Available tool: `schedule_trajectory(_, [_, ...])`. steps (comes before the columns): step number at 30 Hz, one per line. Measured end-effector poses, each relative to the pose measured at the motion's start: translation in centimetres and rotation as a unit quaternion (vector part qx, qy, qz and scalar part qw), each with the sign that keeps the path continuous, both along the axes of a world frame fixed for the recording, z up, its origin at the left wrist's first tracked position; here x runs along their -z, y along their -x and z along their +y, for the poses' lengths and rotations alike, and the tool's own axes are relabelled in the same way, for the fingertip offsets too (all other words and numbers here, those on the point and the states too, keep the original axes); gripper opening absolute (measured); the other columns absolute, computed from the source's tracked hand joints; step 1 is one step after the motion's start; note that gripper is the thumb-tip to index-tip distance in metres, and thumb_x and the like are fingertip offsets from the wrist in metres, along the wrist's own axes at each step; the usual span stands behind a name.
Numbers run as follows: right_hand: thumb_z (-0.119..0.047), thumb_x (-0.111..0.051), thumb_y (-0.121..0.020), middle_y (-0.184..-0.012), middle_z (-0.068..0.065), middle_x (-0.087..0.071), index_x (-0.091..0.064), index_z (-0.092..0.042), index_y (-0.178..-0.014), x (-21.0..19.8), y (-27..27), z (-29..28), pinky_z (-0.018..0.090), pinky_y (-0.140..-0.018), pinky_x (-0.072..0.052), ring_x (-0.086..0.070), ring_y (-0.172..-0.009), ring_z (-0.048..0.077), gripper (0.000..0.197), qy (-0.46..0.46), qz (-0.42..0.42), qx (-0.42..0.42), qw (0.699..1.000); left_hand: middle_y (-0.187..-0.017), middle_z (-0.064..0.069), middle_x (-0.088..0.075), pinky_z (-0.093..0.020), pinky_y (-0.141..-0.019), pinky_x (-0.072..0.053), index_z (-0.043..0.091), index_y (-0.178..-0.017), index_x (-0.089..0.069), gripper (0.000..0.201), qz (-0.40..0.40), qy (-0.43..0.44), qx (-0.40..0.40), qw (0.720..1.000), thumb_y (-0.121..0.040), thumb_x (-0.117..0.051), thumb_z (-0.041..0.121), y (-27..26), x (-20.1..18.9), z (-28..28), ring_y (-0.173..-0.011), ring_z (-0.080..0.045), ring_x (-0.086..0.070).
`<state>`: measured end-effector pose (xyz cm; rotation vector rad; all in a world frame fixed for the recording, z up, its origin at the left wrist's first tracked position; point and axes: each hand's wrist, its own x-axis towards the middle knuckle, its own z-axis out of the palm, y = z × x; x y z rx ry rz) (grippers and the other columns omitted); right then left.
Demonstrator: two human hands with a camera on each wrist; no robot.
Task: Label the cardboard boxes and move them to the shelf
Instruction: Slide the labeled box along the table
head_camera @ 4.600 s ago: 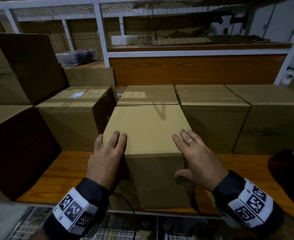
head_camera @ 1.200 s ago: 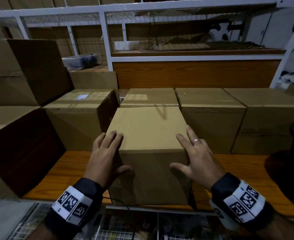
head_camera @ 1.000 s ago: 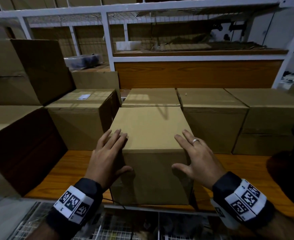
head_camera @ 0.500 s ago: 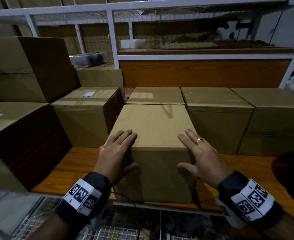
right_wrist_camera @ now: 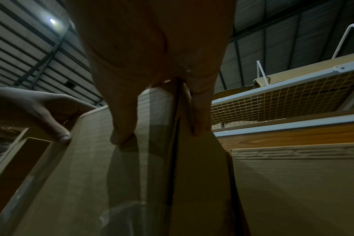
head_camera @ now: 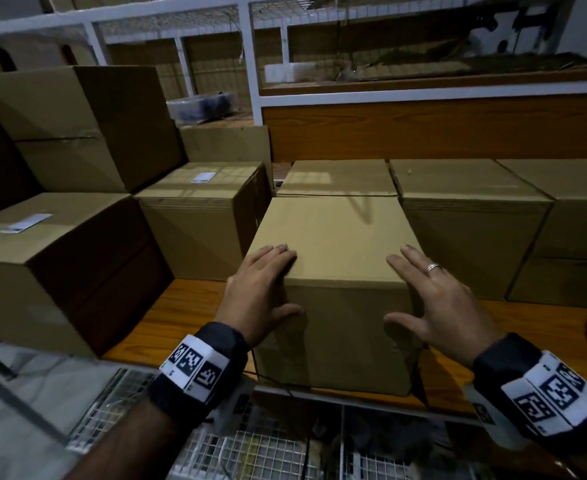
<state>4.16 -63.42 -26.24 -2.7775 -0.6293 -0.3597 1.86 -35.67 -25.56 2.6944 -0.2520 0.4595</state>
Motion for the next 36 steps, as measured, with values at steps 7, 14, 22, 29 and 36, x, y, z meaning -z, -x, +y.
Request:
schedule_trajectory(7, [-0.038,-0.08,-0.071,-0.156,0.004,-0.026,-0.034,-0.023,-0.147,0.8,-0.2,-0.3,0.037,-0.104,-0.036,-0.036,-0.136,0.028,0.09,-0.041,-0.021,-0.004,0.999,-0.155,0.008,-0.024,-0.051,-0.112,-0.028,0.028,-0.147,-0.028,0.09,-0.007,-0.016,-0.008,1.0,-0.073,-0.077,0.04,0.1,0.3,-0.4,-0.143,-0.013,-0.011])
schedule_trajectory(14, [-0.038,-0.08,-0.072,-0.156,0.004,-0.025,-0.034,-0.024,-0.147,1.3,-0.2,-0.2,0.035,-0.106,-0.034,-0.031,-0.139,0.025,0.089,-0.067,-0.034,-0.003,0.997,-0.156,0.004,-0.02,-0.038,-0.116,-0.016,0.027,-0.148,-0.028,0.092,-0.033,-0.021,-0.026,0.999,-0.071,-0.077,0.042,0.1,0.8,-0.5,-0.143,-0.017,-0.007])
schedule_trajectory(22, [-0.04,-0.077,-0.075,-0.156,0.004,-0.024,-0.032,-0.023,-0.148,0.8,0.1,-0.2,0.029,-0.108,-0.027,-0.028,-0.14,0.023,0.088,-0.05,-0.025,-0.004,0.998,-0.155,0.003,-0.025,-0.034,-0.115,-0.016,0.025,-0.148,-0.029,0.093,-0.034,-0.033,-0.026,0.999,-0.07,-0.078,0.041,0.1,0.6,-0.5,-0.142,-0.017,-0.012])
schedule_trajectory(29, [-0.04,-0.078,-0.074,-0.154,-0.002,-0.029,-0.037,-0.024,-0.145,-0.2,0.0,-0.2,0.03,-0.109,-0.027,-0.029,-0.138,0.019,0.084,-0.098,-0.002,0.009,0.995,-0.153,-0.003,-0.031,-0.04,-0.114,-0.019,0.02,-0.145,-0.037,0.093,-0.041,-0.019,-0.044,0.998,-0.065,-0.082,0.038,0.3,0.6,-0.7,-0.141,-0.024,-0.017])
schedule_trajectory(36, [-0.039,-0.078,-0.074,-0.154,-0.002,-0.028,-0.037,-0.024,-0.145,-0.3,0.2,-0.1,0.031,-0.108,-0.029,-0.03,-0.136,0.019,0.083,-0.097,-0.002,0.011,0.995,-0.154,-0.008,-0.028,-0.042,-0.114,-0.017,0.019,-0.143,-0.04,0.093,-0.044,-0.019,-0.071,0.996,-0.063,-0.082,0.041,0.5,0.7,-0.7,-0.142,-0.028,-0.014])
